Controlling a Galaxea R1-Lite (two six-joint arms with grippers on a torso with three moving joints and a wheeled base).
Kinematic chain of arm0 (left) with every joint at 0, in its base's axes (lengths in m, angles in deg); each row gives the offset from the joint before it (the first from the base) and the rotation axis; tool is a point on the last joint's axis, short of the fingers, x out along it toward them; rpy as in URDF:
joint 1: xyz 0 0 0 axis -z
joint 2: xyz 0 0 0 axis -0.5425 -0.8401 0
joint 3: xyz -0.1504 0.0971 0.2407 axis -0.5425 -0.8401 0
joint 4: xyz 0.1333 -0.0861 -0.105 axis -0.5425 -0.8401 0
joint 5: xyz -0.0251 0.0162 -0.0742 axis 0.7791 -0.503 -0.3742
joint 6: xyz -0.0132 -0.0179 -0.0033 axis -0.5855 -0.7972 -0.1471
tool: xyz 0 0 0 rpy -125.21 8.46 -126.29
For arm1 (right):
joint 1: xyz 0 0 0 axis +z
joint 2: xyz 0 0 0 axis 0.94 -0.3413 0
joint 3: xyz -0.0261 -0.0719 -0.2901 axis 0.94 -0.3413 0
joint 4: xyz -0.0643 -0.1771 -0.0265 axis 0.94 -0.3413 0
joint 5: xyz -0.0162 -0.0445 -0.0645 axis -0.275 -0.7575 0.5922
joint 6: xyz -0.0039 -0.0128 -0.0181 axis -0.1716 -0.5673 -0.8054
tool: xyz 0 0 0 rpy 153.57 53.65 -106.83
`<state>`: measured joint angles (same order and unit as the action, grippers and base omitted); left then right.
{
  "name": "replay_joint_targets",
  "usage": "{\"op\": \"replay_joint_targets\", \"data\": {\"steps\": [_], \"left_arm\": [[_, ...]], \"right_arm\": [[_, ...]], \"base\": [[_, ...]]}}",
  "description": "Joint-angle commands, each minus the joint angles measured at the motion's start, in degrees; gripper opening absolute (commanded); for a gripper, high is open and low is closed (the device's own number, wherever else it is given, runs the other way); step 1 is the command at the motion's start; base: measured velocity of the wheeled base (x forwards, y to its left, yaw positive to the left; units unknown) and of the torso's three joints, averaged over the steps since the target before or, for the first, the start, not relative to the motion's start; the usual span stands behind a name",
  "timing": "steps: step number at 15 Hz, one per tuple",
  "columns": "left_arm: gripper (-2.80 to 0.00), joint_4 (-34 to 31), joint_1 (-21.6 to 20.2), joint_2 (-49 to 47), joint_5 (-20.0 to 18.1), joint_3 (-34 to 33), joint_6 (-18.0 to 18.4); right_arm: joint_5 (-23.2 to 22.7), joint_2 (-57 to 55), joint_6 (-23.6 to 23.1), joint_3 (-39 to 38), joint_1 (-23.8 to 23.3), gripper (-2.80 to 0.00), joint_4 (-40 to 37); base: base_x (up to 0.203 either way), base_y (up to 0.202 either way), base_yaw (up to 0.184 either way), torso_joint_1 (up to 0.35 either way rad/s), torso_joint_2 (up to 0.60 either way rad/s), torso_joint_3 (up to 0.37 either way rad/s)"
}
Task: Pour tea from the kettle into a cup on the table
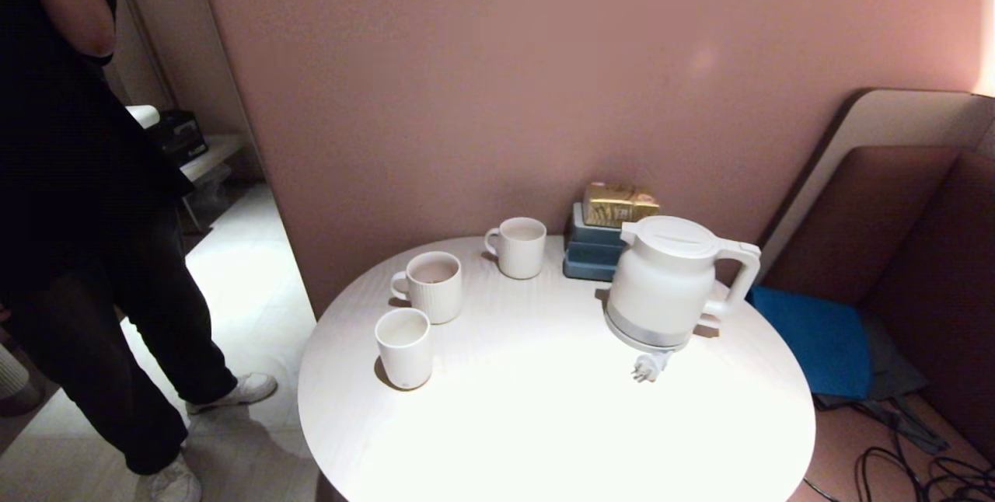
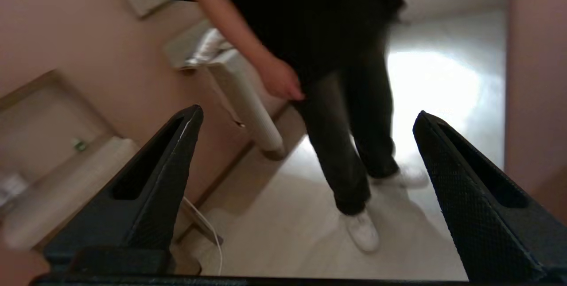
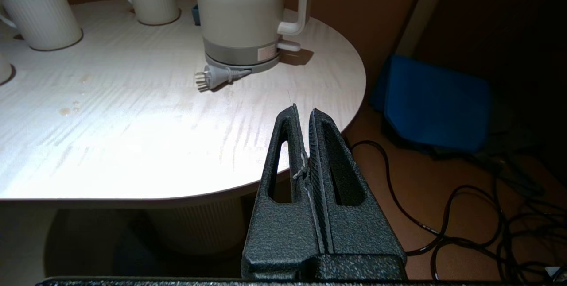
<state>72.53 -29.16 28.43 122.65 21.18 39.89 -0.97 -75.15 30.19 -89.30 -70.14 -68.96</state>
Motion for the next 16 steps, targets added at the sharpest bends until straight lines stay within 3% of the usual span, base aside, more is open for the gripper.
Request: {"op": "replay_joint_targets", "data": {"steps": [1, 2, 4, 5, 7, 9, 12, 13, 16], "left_arm": [[0.0, 0.06, -1.54, 5.75, -0.27, -2.25, 0.04], [0.0, 0.16, -1.4, 8.21, -2.82, -4.73, -0.86], [0.0, -0.03, -1.57, 11.41, -16.24, -8.74, -6.63], [0.0, -0.55, -1.84, 12.57, -22.54, -10.19, -11.58], [0.0, -4.95, -2.3, 14.3, -32.63, -11.03, -17.83], [0.0, -12.18, -2.75, 18.32, -40.72, -11.05, -20.46], [0.0, -24.25, -2.97, 24.91, -44.91, -11.69, -21.78], [0.0, -24.04, -2.98, 24.92, -45.02, -12.42, -23.71], [0.0, -23.42, -2.99, 24.92, -44.94, -13.89, -24.86]], "right_arm": [[0.0, -0.07, 0.08, -0.01, 0.01, -2.8, -0.02], [0.0, -0.07, 0.01, -0.01, 0.01, -2.8, -0.01], [0.0, -0.07, 0.08, -0.01, 0.01, -2.8, -0.02], [0.0, -0.07, 0.08, -0.01, 0.01, -2.8, 0.07], [0.0, -0.07, 0.08, -0.01, 0.01, -2.8, -0.02], [0.0, -0.07, 0.08, -0.1, 0.01, -2.8, 0.0], [0.0, -0.07, -0.01, -0.01, 0.01, -2.8, -0.02], [0.0, -0.07, 0.05, -0.01, 0.01, -2.8, -0.02], [0.0, -0.07, -0.01, -0.01, 0.01, -2.8, 0.01]], "base": [[0.0, 0.0, 0.0, 0.0, 0.0, 0.0], [0.0, 0.0, 0.0, 0.0, 0.0, 0.0], [0.0, 0.0, 0.0, 0.0, 0.0, 0.0], [0.0, 0.0, 0.0, 0.0, 0.0, 0.0], [0.0, 0.0, 0.0, 0.0, 0.0, 0.0], [0.0, 0.0, 0.0, 0.0, 0.0, 0.0], [0.0, 0.0, 0.0, 0.0, 0.0, 0.0], [0.0, 0.0, 0.0, 0.0, 0.0, 0.0], [0.0, 0.0, 0.0, 0.0, 0.0, 0.0]]}}
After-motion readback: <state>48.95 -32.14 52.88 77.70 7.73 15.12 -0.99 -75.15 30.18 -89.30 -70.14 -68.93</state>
